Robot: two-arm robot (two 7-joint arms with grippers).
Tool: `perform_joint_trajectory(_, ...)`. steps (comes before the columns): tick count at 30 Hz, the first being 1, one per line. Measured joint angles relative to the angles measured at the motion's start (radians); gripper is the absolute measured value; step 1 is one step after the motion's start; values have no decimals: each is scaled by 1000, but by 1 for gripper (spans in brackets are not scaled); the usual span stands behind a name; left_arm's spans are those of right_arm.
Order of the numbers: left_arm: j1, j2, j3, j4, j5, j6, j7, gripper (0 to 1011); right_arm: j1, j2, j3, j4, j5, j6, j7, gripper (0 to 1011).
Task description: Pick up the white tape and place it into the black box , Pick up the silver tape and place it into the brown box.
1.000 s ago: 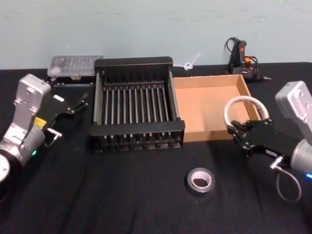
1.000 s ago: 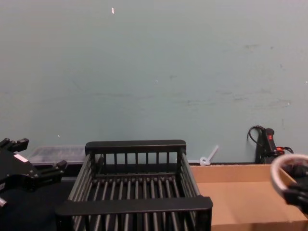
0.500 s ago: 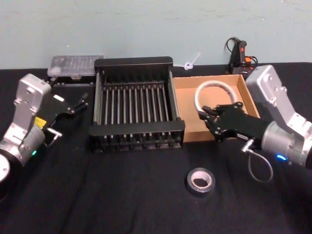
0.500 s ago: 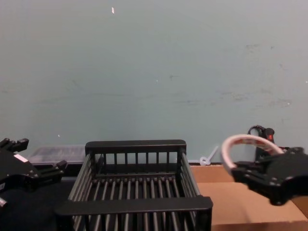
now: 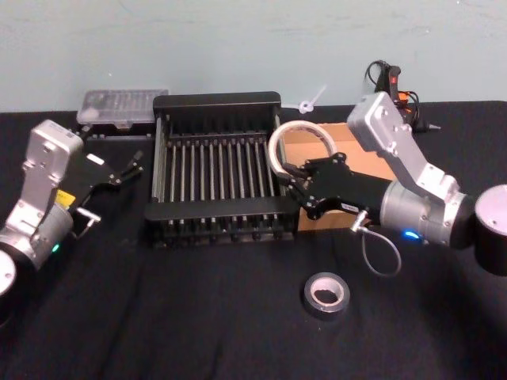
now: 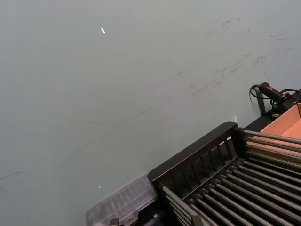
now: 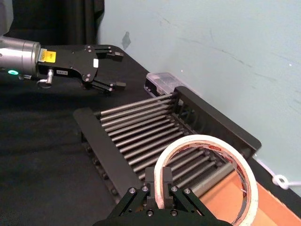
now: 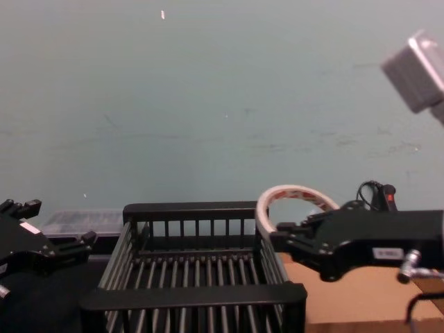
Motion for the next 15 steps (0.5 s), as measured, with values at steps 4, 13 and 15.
perform_joint_trajectory(4,0,0,0,0,0,0,0,1001,51,-32,-29,56,-9,-8,10,101)
perform_joint_trajectory(13,0,0,0,0,0,0,0,1001,118,-88,-75,145,-23,-19,21,101)
perform_joint_trajectory(15,0,0,0,0,0,0,0,1001,130,-101,-84,165,-26,-24,22,101)
